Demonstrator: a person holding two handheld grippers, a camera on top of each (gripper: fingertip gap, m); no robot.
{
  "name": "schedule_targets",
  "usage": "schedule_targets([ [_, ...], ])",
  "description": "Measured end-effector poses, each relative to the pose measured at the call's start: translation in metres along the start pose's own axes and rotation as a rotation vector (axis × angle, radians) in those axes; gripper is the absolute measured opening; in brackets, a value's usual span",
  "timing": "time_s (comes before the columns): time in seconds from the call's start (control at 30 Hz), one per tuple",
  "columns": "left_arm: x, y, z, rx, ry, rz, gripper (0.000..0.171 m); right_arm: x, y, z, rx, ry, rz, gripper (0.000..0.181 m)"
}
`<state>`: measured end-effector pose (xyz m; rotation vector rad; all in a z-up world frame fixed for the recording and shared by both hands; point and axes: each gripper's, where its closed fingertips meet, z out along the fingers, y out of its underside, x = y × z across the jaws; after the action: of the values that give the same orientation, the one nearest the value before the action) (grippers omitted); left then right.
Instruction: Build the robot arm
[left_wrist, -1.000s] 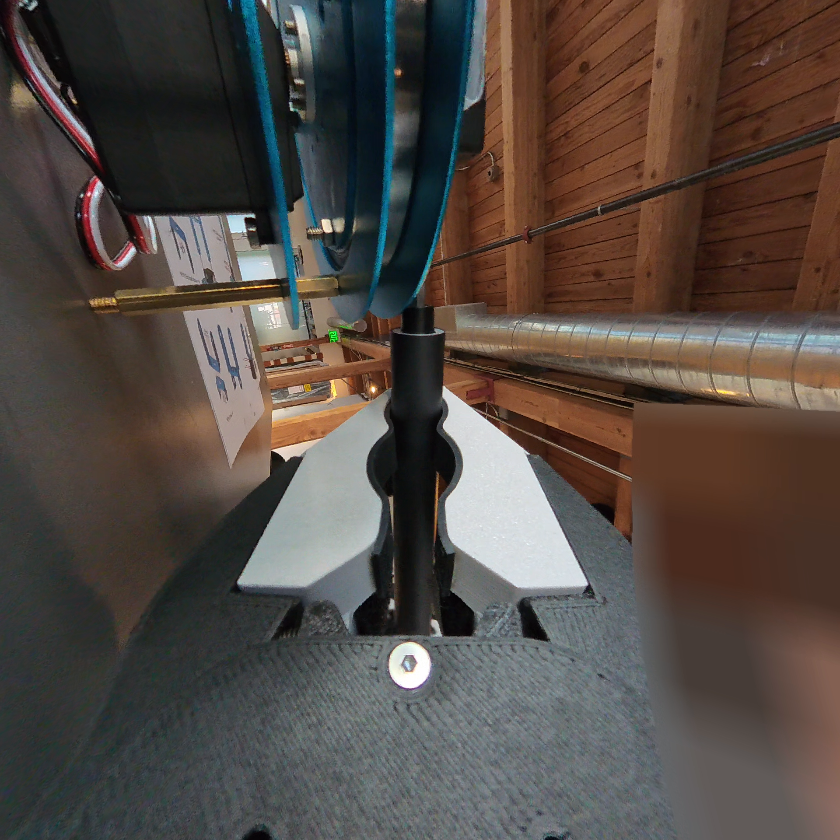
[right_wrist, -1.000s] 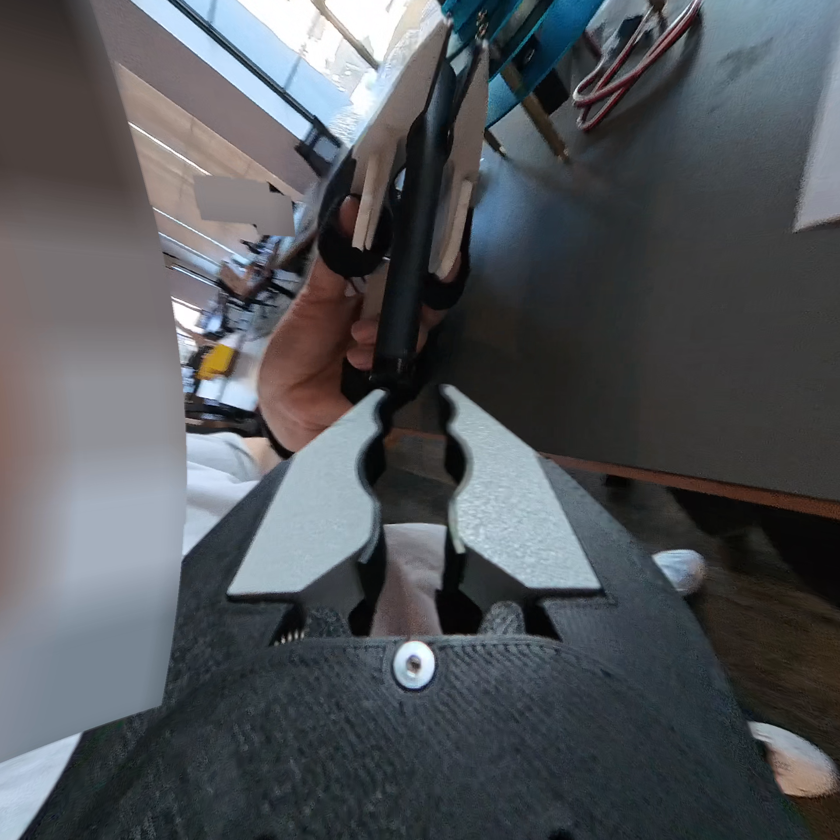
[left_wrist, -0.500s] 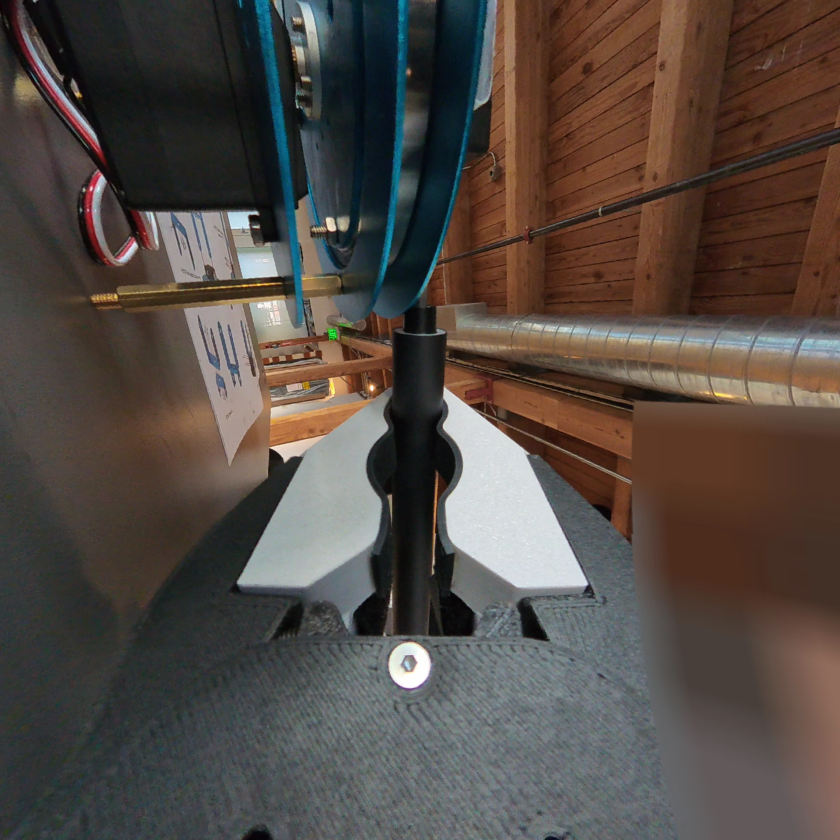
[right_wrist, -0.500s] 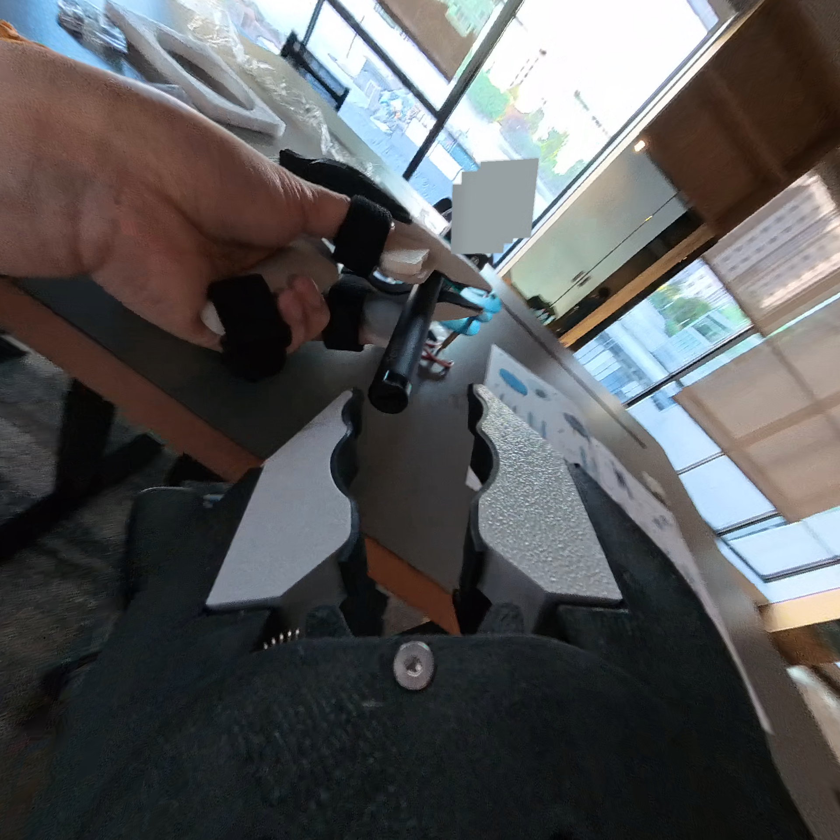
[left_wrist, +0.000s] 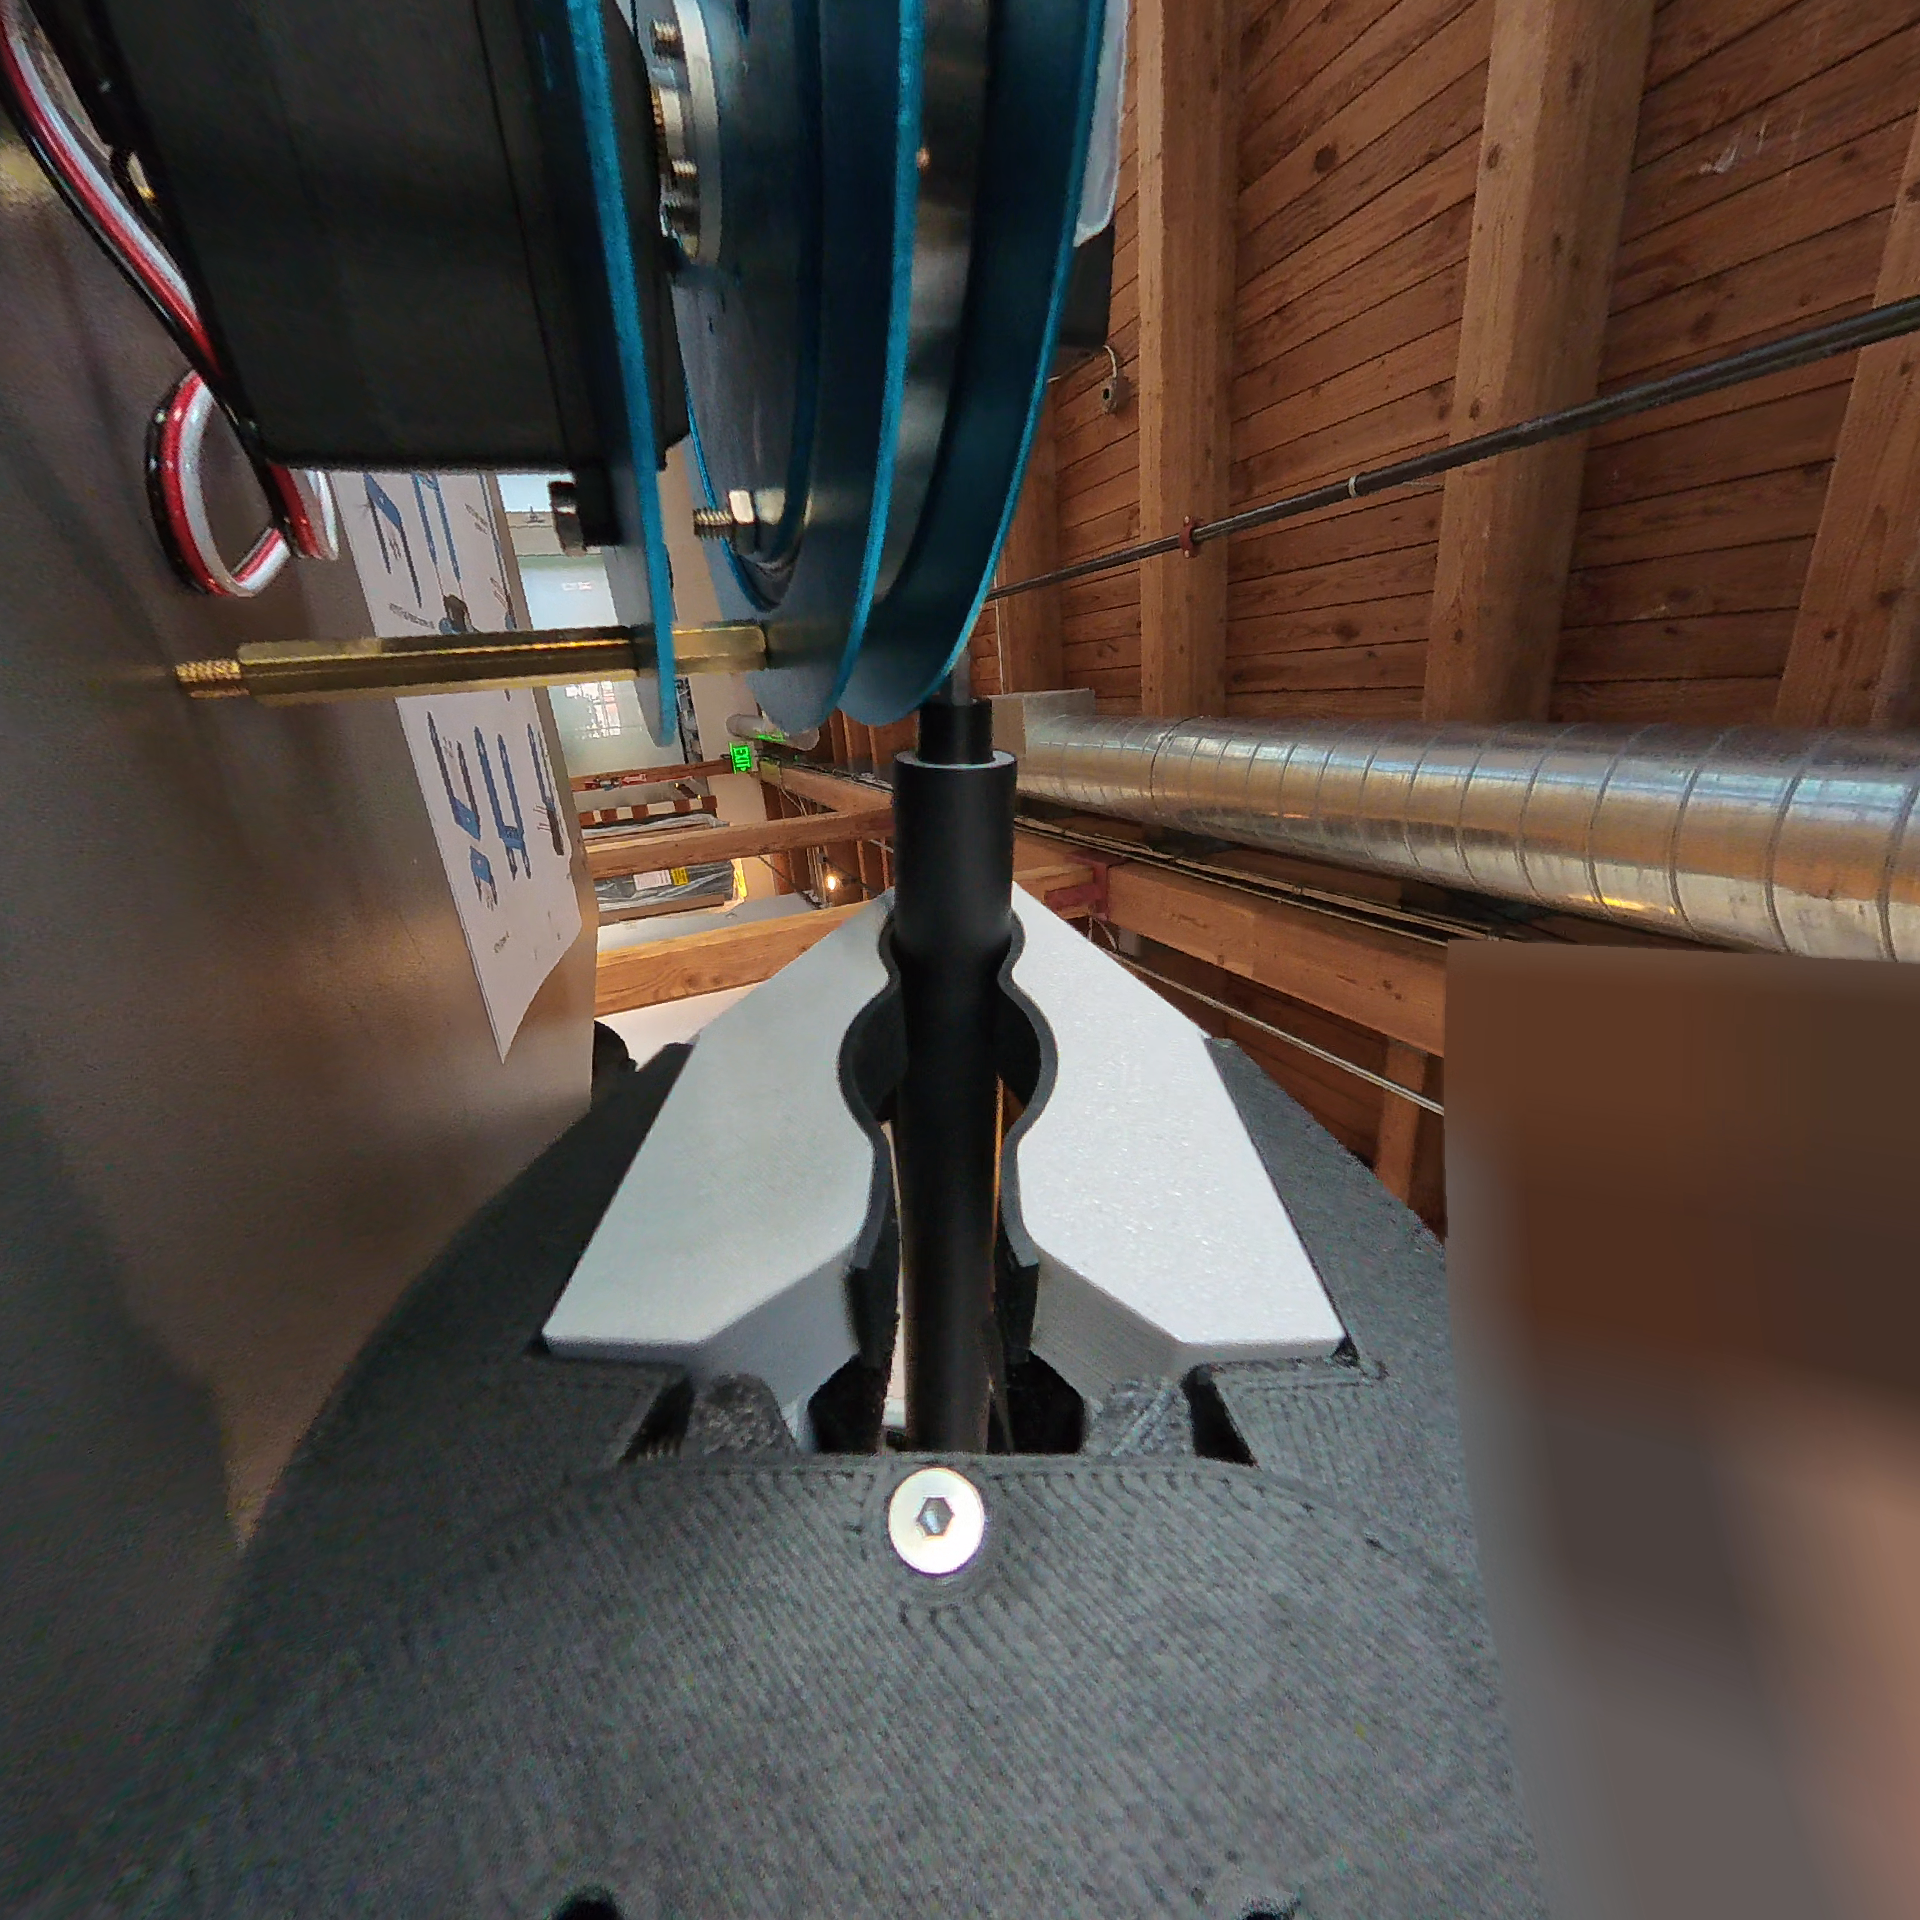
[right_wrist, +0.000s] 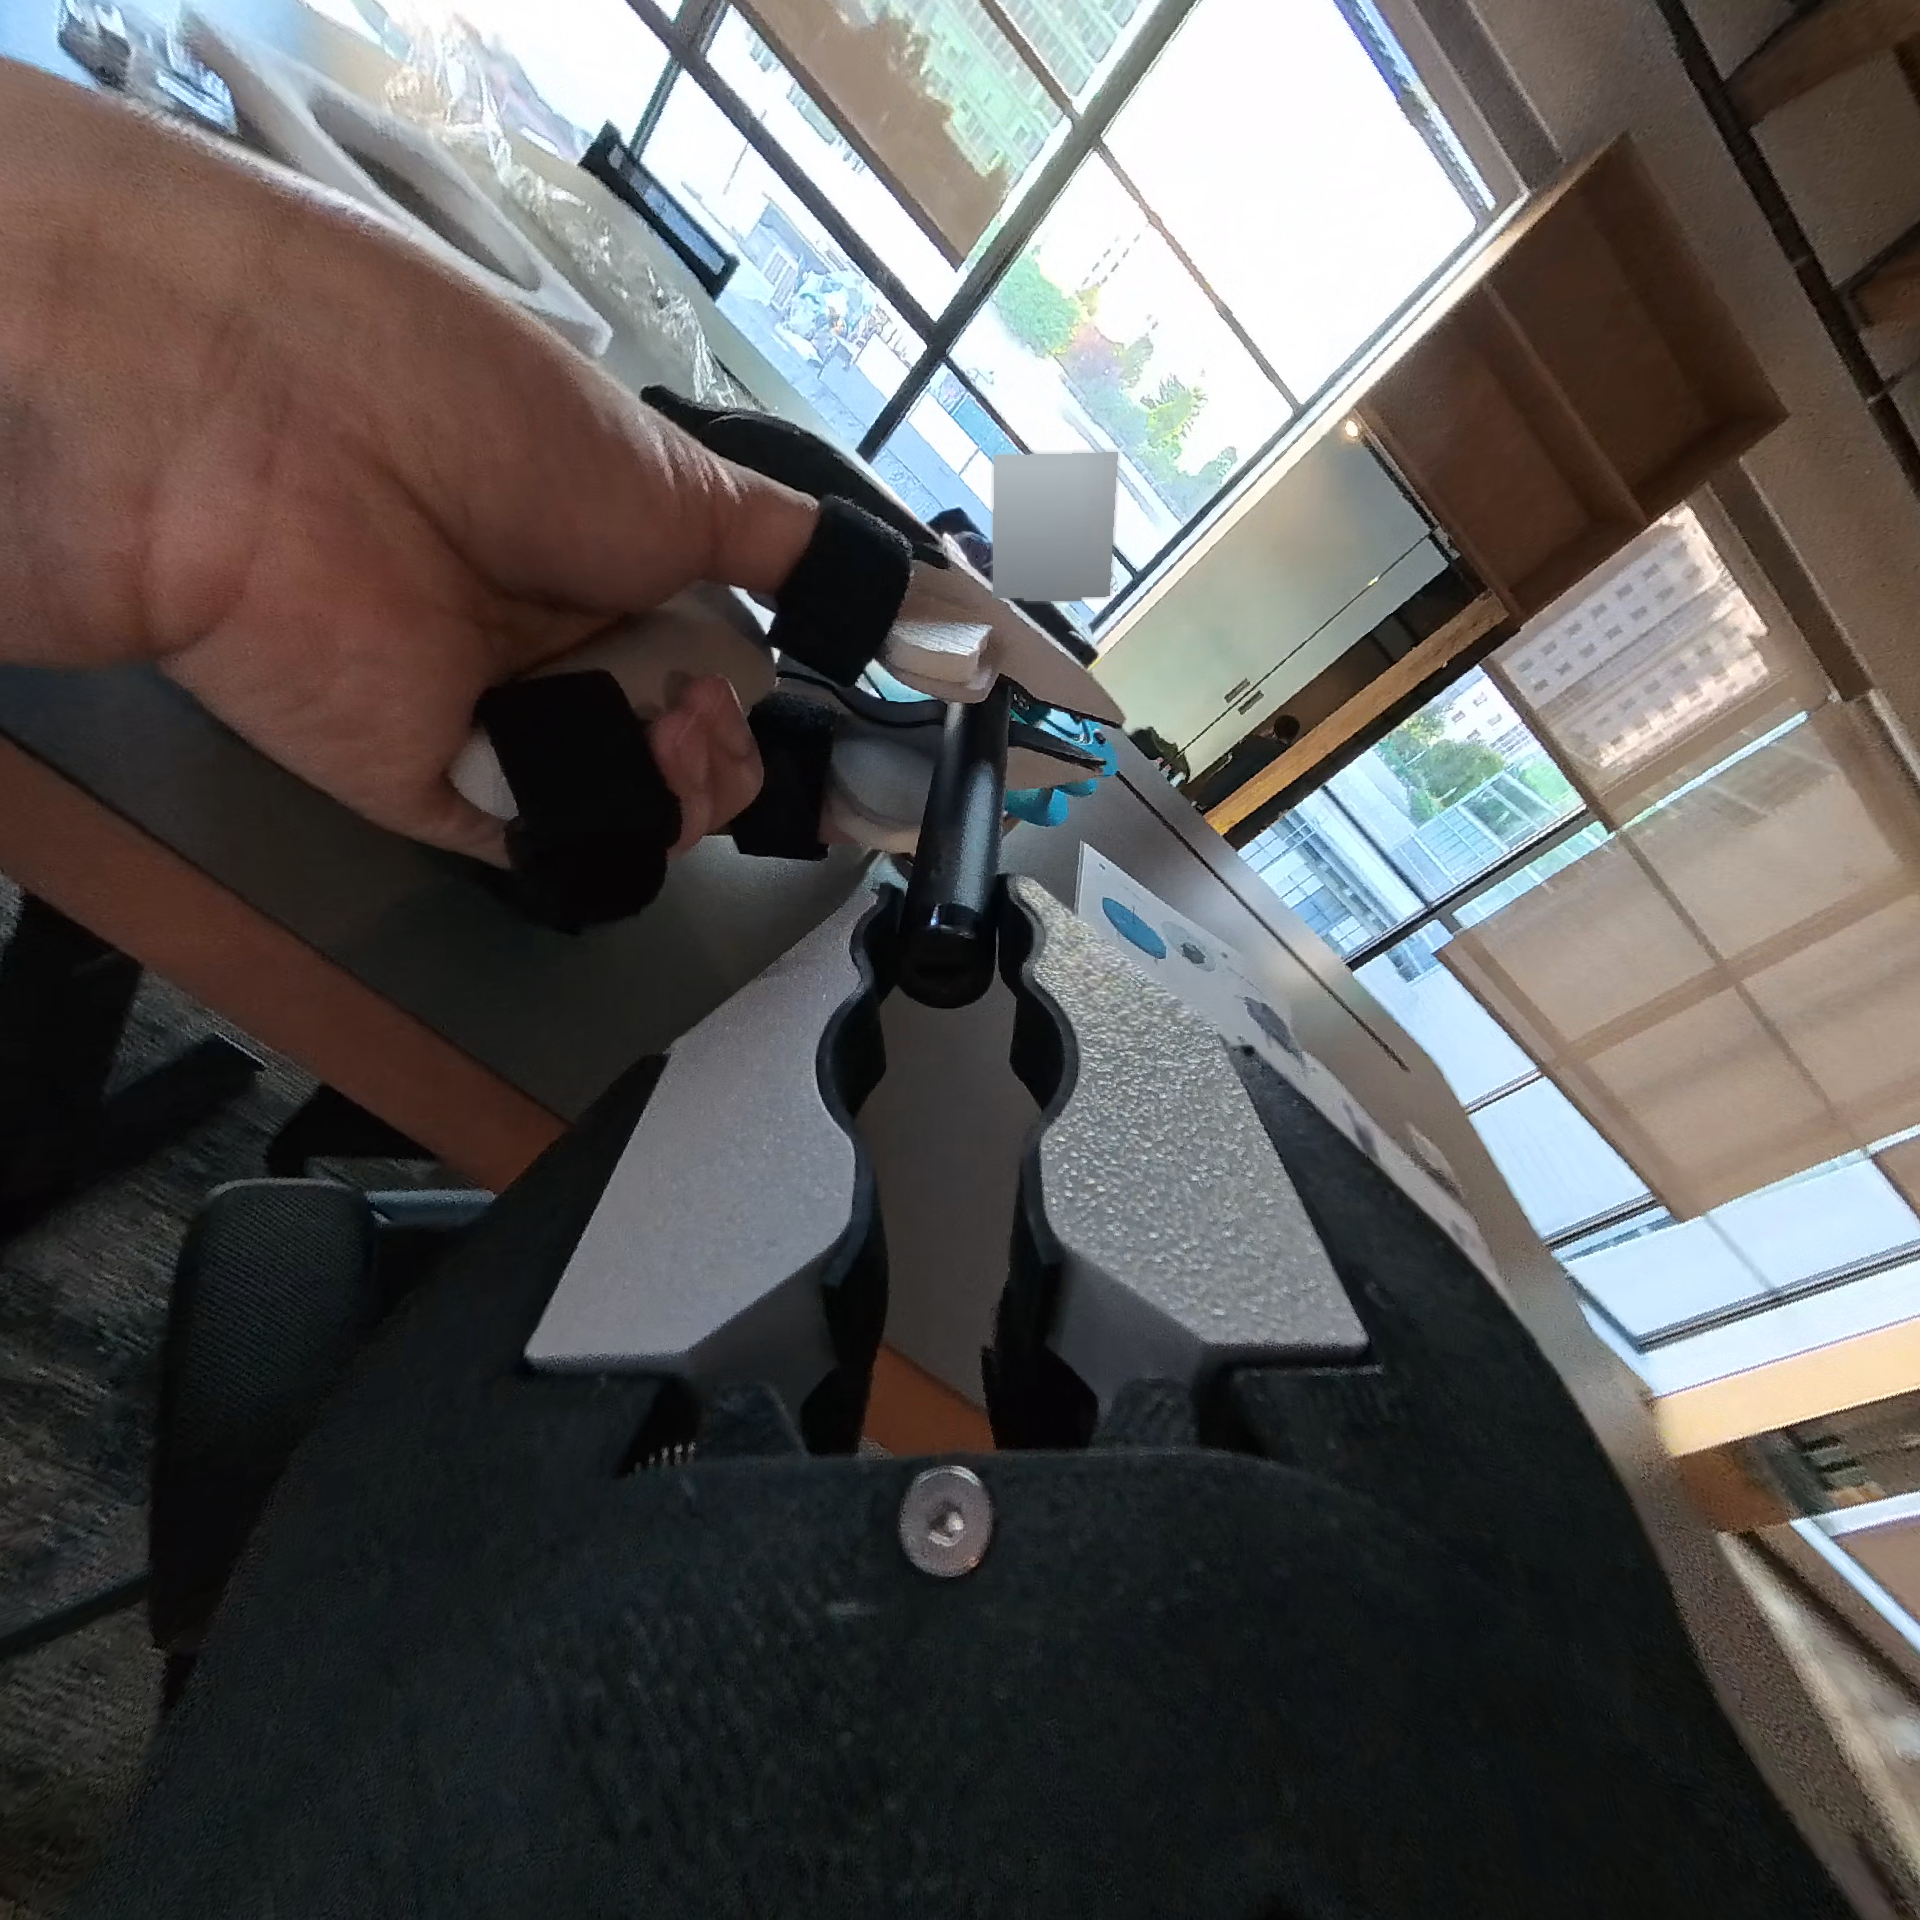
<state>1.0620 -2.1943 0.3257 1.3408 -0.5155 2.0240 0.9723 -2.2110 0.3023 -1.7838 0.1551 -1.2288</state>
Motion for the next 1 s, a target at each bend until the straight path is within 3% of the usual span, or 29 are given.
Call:
schedule_targets([
  [0.1, 0.0, -0.002, 0.0, 0.008, 0.002, -0.004, 0.008, 0.001, 0.001, 0.001, -0.003, -0.003, 0.117, 0.017],
  [0.3, 0.0, -0.001, 0.0, -0.001, -0.001, -0.008, 0.007, 0.007, 0.001, 0.0, 0.0, -0.085, 0.52, 0.016],
  [0.63, -0.003, 0.008, 0.0, -0.049, -0.021, 0.001, 0.007, -0.001, 0.0, -0.009, -0.061, -0.071, 0.4, 0.018],
  [0.83, -0.003, 0.017, -0.005, -0.089, -0.081, 0.049, 0.007, -0.003, 0.002, -0.016, -0.056, -0.042, 0.503, 0.017],
  [1.0, 0.0, 0.029, -0.005, -0.175, -0.013, 0.024, 0.007, 0.001, 0.003, -0.026, 0.014, -0.058, 0.643, 0.017],
])
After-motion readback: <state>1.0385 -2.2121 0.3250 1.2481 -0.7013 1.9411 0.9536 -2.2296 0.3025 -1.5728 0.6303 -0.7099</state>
